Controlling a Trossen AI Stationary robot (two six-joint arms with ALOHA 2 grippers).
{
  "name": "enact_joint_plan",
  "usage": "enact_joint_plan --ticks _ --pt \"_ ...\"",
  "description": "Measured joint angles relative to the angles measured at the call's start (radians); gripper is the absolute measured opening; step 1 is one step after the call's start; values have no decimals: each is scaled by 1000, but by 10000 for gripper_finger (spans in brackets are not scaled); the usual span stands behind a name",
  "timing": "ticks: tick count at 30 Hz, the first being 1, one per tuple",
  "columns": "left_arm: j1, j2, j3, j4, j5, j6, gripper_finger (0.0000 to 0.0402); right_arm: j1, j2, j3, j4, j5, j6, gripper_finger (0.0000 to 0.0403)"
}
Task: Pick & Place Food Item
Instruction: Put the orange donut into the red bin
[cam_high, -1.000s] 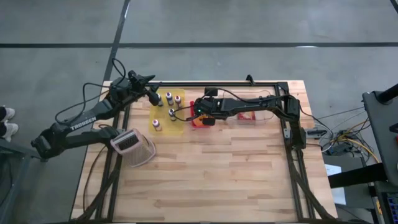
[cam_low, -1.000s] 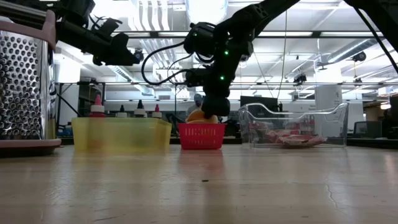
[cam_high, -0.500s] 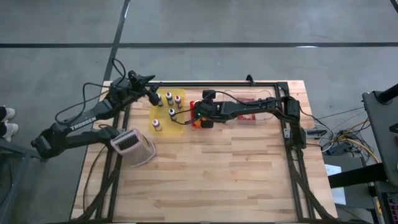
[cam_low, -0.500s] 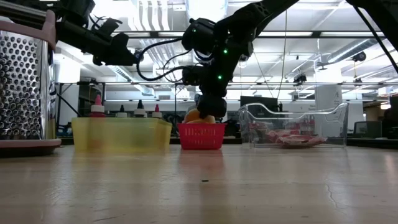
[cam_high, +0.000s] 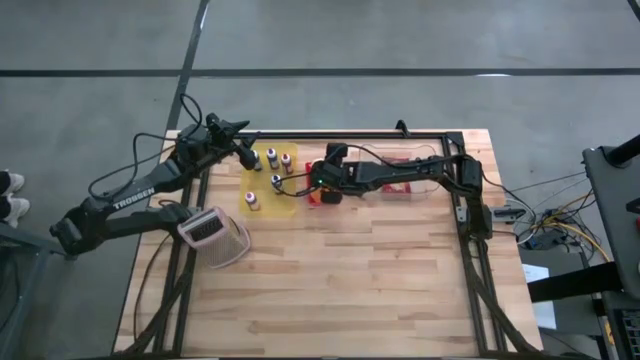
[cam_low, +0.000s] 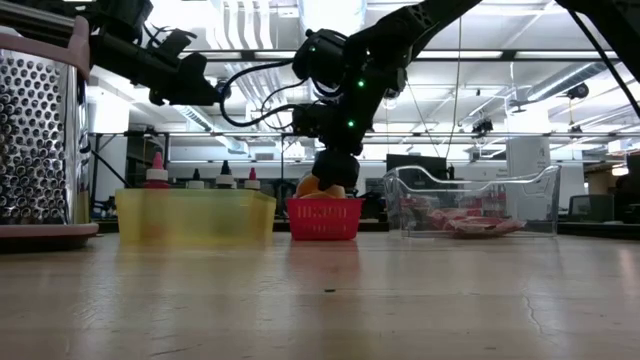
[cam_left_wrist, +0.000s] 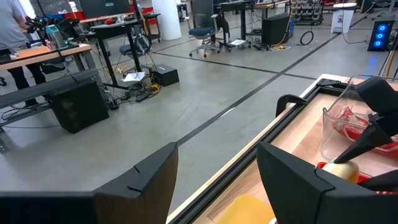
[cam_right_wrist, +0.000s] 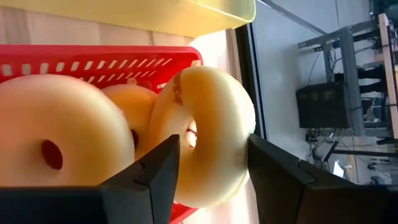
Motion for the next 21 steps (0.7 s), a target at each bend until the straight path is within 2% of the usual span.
enact_joint_plan --ticks 9,15,21 --pt "0 0 0 0 0 0 223 25 0 0 0 27 6 185" --pt "0 0 0 0 0 0 223 70 -1 0 -1 121 1 185" --pt "0 0 0 0 0 0 223 112 -4 0 -1 164 11 185"
